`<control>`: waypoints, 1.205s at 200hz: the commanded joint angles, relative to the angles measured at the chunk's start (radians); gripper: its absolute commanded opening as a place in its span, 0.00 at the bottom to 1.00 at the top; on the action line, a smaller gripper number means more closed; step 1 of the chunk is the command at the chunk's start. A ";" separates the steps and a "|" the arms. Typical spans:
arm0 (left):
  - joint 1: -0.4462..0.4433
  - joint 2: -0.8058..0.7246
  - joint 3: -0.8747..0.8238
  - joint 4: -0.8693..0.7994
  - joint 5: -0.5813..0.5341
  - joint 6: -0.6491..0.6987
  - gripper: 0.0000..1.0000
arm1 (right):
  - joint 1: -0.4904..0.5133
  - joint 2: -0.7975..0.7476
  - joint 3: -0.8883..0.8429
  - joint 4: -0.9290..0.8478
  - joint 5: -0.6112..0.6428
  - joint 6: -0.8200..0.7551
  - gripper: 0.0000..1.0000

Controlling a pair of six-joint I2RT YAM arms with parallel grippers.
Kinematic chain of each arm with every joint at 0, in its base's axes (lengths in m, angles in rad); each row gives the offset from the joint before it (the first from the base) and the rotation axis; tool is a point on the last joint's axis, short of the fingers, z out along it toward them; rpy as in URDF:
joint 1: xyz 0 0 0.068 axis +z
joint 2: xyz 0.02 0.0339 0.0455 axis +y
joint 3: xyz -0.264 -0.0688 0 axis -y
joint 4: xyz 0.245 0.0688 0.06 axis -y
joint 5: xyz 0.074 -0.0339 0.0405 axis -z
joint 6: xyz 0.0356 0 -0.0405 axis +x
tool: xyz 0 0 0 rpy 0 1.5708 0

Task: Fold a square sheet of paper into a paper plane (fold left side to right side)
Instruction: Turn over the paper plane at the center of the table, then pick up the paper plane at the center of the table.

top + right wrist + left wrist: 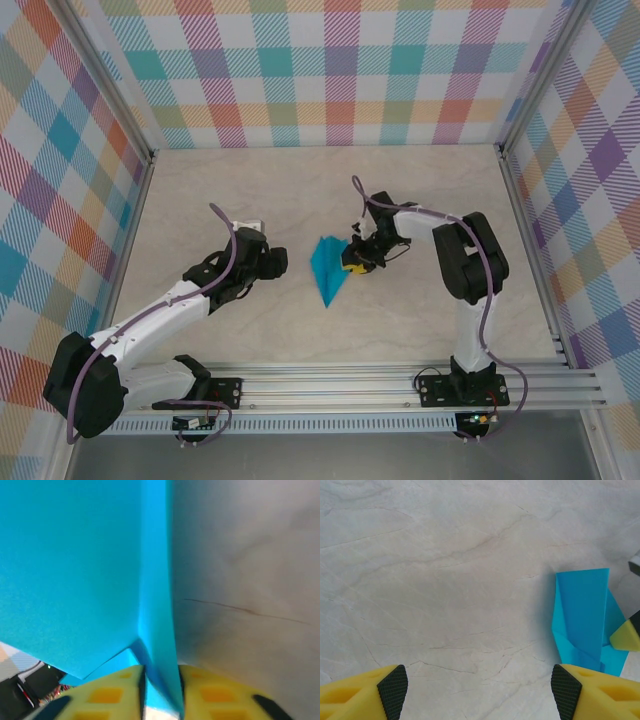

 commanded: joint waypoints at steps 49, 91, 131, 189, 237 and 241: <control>0.007 0.007 0.018 0.032 0.016 0.014 0.80 | 0.017 -0.214 0.031 -0.213 0.253 0.006 0.54; 0.007 0.025 0.012 0.059 -0.018 0.007 0.89 | 0.214 -0.238 0.026 -0.209 0.373 0.155 0.59; 0.007 0.016 -0.003 0.051 -0.039 0.000 0.95 | 0.316 -0.145 0.073 -0.183 0.458 0.210 0.61; 0.007 0.006 -0.012 0.051 -0.025 -0.003 0.96 | 0.340 -0.018 0.178 -0.190 0.524 0.174 0.47; 0.007 0.005 -0.010 0.042 -0.024 0.002 0.96 | 0.338 0.036 0.208 -0.192 0.536 0.156 0.22; 0.008 0.005 -0.010 0.041 -0.023 0.002 0.96 | 0.338 0.034 0.210 -0.196 0.541 0.155 0.19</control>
